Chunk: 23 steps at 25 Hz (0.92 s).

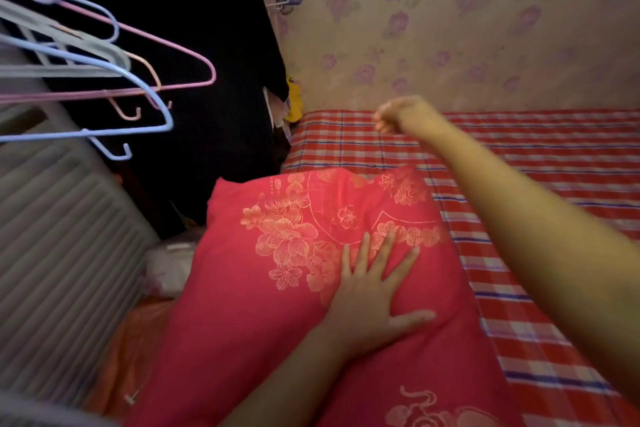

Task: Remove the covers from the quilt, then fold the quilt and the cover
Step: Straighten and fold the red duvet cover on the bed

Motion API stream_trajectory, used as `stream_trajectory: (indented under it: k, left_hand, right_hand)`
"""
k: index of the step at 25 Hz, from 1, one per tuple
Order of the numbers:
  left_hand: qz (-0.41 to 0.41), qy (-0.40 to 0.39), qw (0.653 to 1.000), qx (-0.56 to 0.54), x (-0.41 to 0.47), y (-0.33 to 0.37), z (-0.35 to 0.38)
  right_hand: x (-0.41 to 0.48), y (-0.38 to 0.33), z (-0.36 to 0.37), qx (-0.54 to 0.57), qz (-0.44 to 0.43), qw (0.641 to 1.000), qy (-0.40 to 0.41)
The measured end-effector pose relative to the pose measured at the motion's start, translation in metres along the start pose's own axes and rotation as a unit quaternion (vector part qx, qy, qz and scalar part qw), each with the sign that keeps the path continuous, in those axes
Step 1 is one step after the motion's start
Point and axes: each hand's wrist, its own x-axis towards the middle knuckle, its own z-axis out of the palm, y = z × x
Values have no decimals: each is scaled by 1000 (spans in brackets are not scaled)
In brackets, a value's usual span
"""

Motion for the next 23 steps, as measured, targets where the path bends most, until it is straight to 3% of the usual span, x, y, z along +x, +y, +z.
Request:
stream_trajectory:
  k: [3, 4, 6, 8, 10, 12, 15, 16, 18, 21, 23]
  left_hand:
    - [-111, 183, 974, -80, 17, -20, -21]
    - [-169, 200, 964, -51, 23, -39, -36]
    - [-280, 92, 954, 56, 28, -95, -62]
    - [-372, -38, 926, 60, 22, -146, -80]
    - [-450, -62, 891, -7, 12, -180, -84]
    - [-523, -4, 842, -134, 1, -193, -84]
    - [-563, 131, 711, -401, -1, -222, -78]
    - [-558, 155, 687, -439, 2, -235, -71]
    - [-547, 178, 692, -436, 12, -252, -68]
    - [-554, 211, 725, -350, 27, -256, -89]
    - [-543, 193, 702, -418, 38, -259, -102]
  right_hand:
    - [-61, 10, 70, -124, -182, 974, -52]
    - [-83, 25, 89, -148, -244, 957, -50]
    - [-114, 52, 112, -253, -270, 923, -102]
    - [-112, 77, 111, -391, -159, 896, -138]
    - [-90, 94, 96, -484, -1, 867, -117]
    - [-65, 99, 76, -519, 136, 838, -98]
    - [-41, 96, 58, -466, 342, 814, -55]
    - [-35, 94, 62, -457, 372, 807, -34]
    - [-33, 93, 84, -490, 300, 818, 22]
    - [-55, 107, 126, -445, 9, 884, 146]
    - [-71, 115, 133, -390, -42, 901, 186]
